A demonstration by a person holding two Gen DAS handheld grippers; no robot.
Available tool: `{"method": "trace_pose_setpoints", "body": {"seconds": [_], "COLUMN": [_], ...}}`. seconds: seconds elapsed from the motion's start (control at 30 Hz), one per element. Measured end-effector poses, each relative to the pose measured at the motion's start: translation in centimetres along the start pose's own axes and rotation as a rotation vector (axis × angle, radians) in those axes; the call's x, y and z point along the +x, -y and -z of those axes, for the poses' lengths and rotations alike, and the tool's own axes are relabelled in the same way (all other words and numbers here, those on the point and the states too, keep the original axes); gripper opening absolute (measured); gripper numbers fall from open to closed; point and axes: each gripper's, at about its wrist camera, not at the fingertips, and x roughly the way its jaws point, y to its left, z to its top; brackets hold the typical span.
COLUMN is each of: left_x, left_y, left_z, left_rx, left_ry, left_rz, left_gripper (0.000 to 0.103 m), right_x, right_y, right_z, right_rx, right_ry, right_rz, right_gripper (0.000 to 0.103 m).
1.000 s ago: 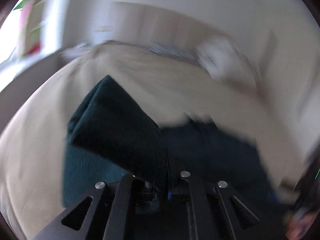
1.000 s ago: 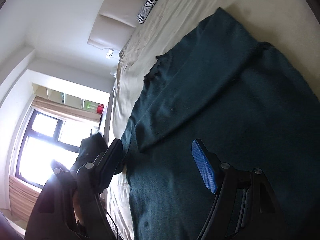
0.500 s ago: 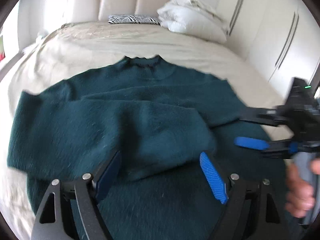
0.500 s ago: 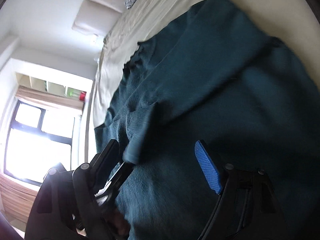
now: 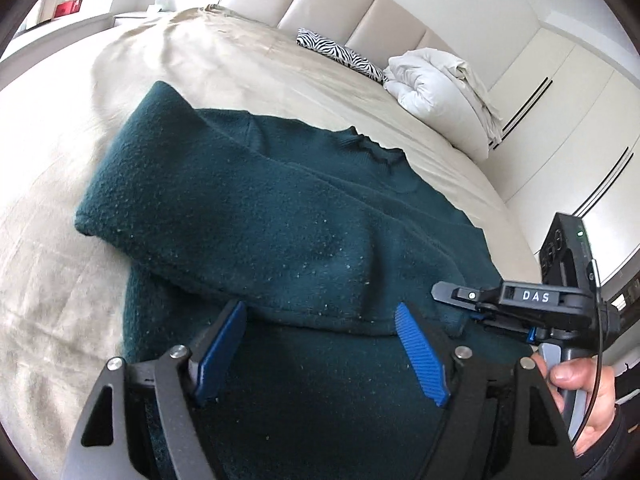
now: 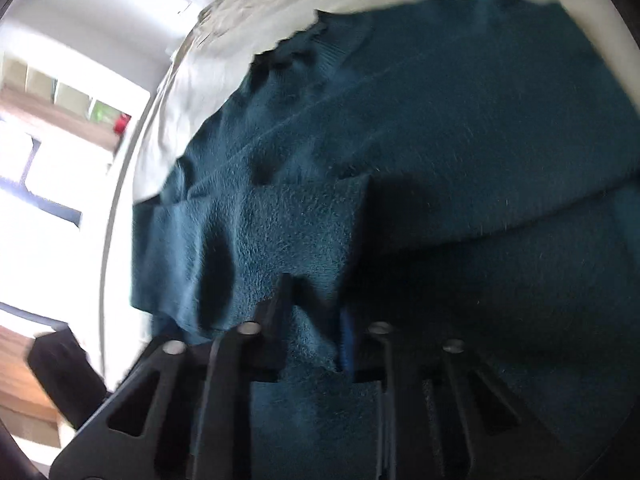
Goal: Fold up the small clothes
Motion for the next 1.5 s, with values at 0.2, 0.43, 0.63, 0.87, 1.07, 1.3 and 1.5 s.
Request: {"method": "trace_pose_setpoints", "body": {"seconds": [0.2, 0.43, 0.63, 0.87, 1.07, 1.3, 1.5], "left_x": [-0.7, -0.9, -2.0, -2.3, -1.2, 4.2, 5.8], "left_y": [-0.7, -1.0, -1.9, -3.4, -3.5, -4.2, -4.6], "left_z": [0.0, -0.5, -1.7, -5.3, -8.8, -10.8, -9.6], "left_rx": [-0.033, -0.059, -0.091, -0.123, -0.091, -0.051, -0.003], "left_ry": [0.004, 0.012, 0.049, 0.066, 0.061, -0.047, -0.061], "left_rz": [0.017, 0.019, 0.019, 0.016, -0.026, -0.117, -0.165], "left_gripper": [0.079, 0.077, 0.066, 0.048, 0.036, 0.032, 0.017], "right_x": [-3.2, -4.0, -3.1, -3.2, -3.6, -2.7, -2.1], "right_y": [-1.6, 0.8, 4.4, 5.5, 6.2, 6.9, 8.1], "right_z": [-1.8, -5.9, -7.6, -7.3, -7.2, -7.4, -7.7], "right_rx": [-0.132, -0.150, -0.127, -0.082, -0.043, -0.018, -0.049], "right_ry": [0.109, 0.112, 0.075, 0.063, 0.044, 0.030, 0.083], "right_rz": [0.086, 0.182, 0.236, 0.184, 0.161, 0.158, 0.105], "right_gripper": [0.007, 0.007, 0.007, 0.007, 0.007, 0.008, 0.011]}}
